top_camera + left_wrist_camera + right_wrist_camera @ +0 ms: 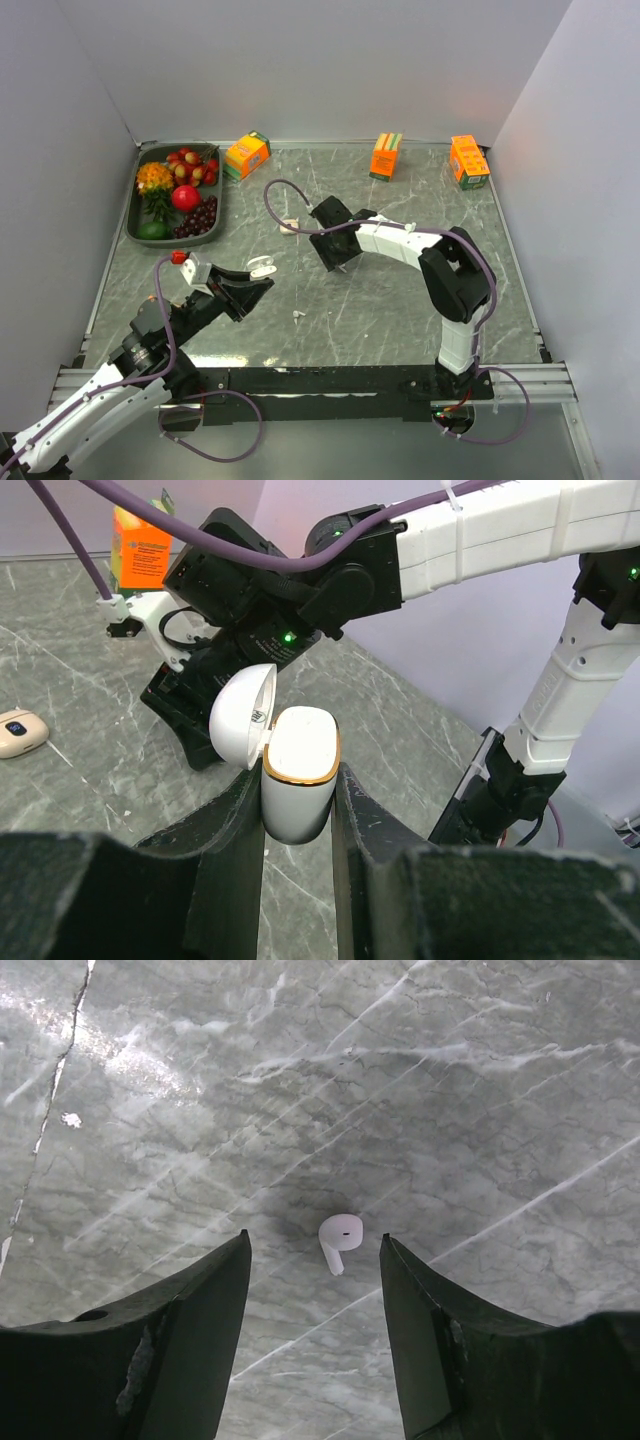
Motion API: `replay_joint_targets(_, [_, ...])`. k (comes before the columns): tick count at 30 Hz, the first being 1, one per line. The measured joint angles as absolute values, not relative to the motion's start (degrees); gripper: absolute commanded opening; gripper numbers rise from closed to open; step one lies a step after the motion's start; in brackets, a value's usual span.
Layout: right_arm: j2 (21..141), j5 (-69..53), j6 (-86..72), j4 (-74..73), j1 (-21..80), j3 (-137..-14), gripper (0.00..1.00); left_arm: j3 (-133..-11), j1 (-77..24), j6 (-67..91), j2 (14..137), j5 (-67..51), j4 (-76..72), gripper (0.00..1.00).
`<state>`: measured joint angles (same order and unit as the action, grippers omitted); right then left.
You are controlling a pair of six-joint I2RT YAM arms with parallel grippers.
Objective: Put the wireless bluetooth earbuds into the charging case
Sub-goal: Adjust the earbud at the center of the board.
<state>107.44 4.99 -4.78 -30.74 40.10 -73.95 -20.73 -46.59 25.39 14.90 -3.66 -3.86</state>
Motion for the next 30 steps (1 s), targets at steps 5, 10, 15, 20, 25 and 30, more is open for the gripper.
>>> replay_joint_targets(5, [108.36,5.02,-4.8,-30.68,40.1,-73.93,0.54,-20.73,-46.59,25.65,14.87,-3.66,-3.77,0.01])
replay_joint_targets(10, [108.9,5.02,-4.84,-30.2,40.1,-73.43,0.49,-20.73,-46.59,25.82,14.87,-3.66,-3.75,0.01])
replay_joint_targets(15, [109.01,5.1,-5.02,-30.04,40.07,-73.06,0.48,-20.73,-46.59,25.96,14.87,-3.66,-3.75,0.01])
replay_joint_targets(20, [109.23,5.1,-5.02,-30.02,40.07,-73.06,0.45,-20.73,-46.59,26.17,14.87,-3.64,-3.68,0.01])
replay_joint_targets(25, [109.78,5.04,-5.06,-29.65,40.07,-73.03,0.38,-20.73,-46.59,26.24,14.83,-3.64,-3.6,0.01])
replay_joint_targets(30, [109.78,5.04,-5.32,-29.32,40.07,-72.88,0.34,-20.73,-46.59,26.22,14.83,-3.64,-3.57,0.01])
